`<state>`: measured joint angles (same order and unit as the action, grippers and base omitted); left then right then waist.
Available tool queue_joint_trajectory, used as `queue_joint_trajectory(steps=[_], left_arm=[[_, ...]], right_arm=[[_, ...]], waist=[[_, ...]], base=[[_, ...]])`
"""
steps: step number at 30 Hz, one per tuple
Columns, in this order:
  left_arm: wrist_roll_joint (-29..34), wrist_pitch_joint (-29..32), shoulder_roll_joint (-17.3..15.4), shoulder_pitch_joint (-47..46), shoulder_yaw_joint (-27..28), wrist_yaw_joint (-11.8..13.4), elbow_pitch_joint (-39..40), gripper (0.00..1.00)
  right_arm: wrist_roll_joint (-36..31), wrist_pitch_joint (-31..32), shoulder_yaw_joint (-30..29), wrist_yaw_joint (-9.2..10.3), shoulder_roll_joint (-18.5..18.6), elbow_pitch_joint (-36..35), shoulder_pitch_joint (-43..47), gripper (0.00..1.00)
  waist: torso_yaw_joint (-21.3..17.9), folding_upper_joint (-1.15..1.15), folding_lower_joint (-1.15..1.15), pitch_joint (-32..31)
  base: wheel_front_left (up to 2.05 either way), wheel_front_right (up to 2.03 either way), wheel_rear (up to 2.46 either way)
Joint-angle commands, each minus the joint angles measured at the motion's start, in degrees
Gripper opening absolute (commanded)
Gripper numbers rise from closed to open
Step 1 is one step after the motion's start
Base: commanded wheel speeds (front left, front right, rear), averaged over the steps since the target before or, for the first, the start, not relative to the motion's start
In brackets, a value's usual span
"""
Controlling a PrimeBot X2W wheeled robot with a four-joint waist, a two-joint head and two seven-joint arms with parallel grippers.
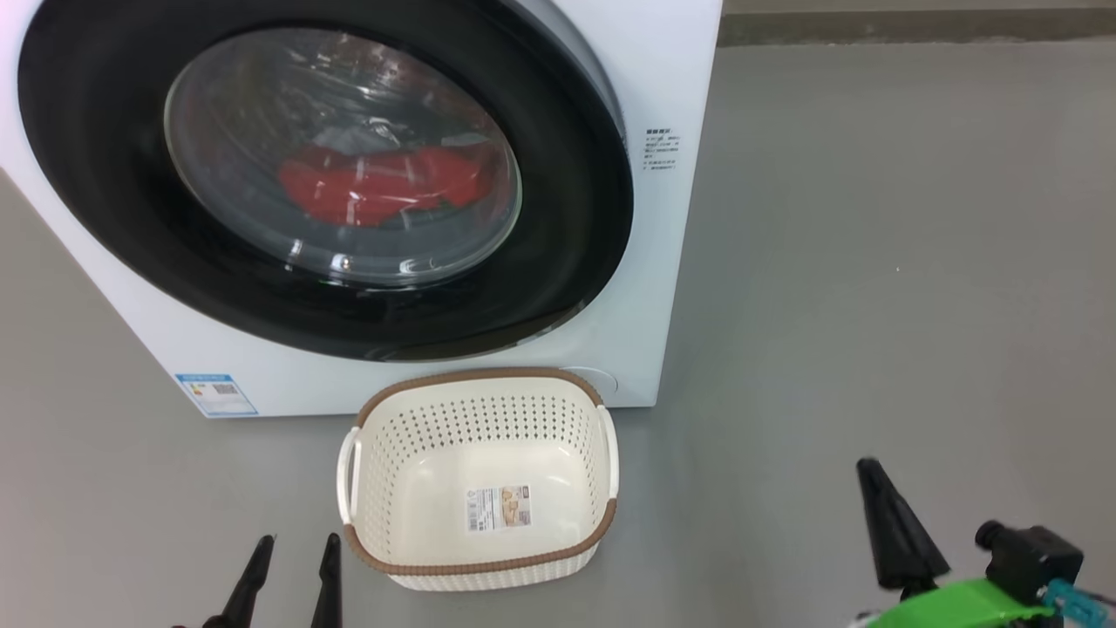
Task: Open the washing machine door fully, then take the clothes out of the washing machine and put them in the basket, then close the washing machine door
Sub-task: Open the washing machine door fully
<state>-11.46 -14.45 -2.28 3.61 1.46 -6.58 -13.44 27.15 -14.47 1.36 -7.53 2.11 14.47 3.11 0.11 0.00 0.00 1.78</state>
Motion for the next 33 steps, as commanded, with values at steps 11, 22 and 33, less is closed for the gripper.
queue_joint_trajectory(steps=[11,22,33], left_arm=[[-0.7,-0.5,-0.6,-4.6,-0.7,-0.4,1.7,1.0],[-3.3,-0.5,-0.6,-10.1,-3.3,-0.5,1.7,1.0],[-5.6,-0.5,-0.6,-14.9,-6.0,-0.5,1.1,1.0]], right_arm=[[17.3,-0.5,4.1,0.04,1.0,-3.4,-18.2,0.0],[39.2,-0.5,9.2,0.04,7.3,-2.9,-35.2,0.0],[59.9,8.2,14.6,0.04,14.8,-2.6,-46.7,0.0]], waist=[[2.6,0.0,0.0,5.2],[7.2,0.0,0.0,13.3],[10.3,0.0,0.0,20.4]], base=[[0.0,0.0,0.0],[0.0,0.0,0.0],[0.0,0.0,0.0]])
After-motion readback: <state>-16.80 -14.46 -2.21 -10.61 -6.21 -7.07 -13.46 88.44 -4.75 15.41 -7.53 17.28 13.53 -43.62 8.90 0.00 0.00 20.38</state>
